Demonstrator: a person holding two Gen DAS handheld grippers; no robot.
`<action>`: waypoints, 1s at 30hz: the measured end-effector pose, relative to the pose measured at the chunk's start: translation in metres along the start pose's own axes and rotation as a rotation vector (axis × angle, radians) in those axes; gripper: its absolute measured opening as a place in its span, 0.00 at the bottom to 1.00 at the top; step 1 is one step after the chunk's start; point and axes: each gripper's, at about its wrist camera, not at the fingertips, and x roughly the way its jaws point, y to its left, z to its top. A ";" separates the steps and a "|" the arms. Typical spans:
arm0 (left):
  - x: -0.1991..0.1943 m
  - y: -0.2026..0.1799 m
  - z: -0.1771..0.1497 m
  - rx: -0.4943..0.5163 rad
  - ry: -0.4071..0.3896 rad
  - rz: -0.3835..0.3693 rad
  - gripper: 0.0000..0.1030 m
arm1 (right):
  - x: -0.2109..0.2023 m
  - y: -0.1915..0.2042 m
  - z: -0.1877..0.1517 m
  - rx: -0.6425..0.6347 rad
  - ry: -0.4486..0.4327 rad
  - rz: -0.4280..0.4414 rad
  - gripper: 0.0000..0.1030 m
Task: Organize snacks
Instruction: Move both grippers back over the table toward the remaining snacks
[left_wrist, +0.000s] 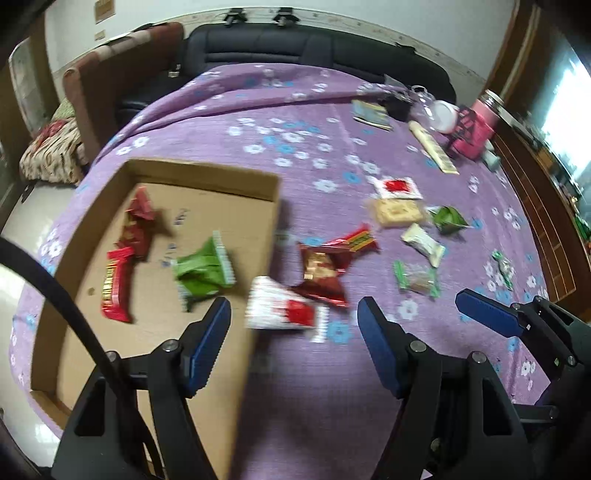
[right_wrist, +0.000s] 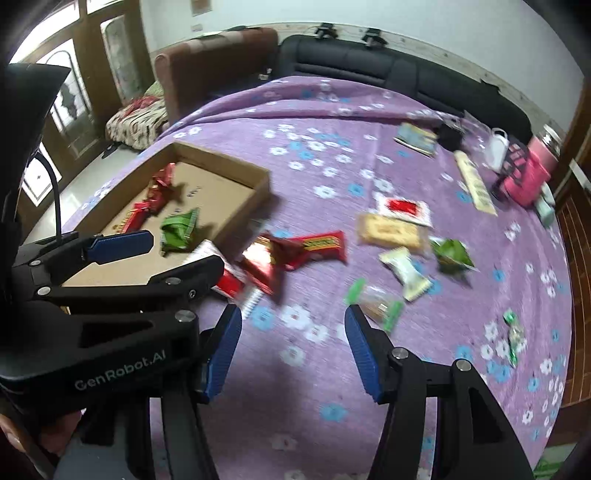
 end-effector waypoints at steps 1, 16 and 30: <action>0.001 -0.006 0.000 0.007 0.003 -0.004 0.70 | -0.001 -0.008 -0.003 0.014 0.003 -0.004 0.57; 0.043 -0.065 0.014 0.092 0.052 -0.020 0.70 | 0.004 -0.088 -0.024 0.151 0.016 -0.041 0.58; 0.050 -0.052 0.022 0.212 0.069 -0.020 0.70 | 0.047 -0.092 -0.010 -0.023 0.000 0.224 0.57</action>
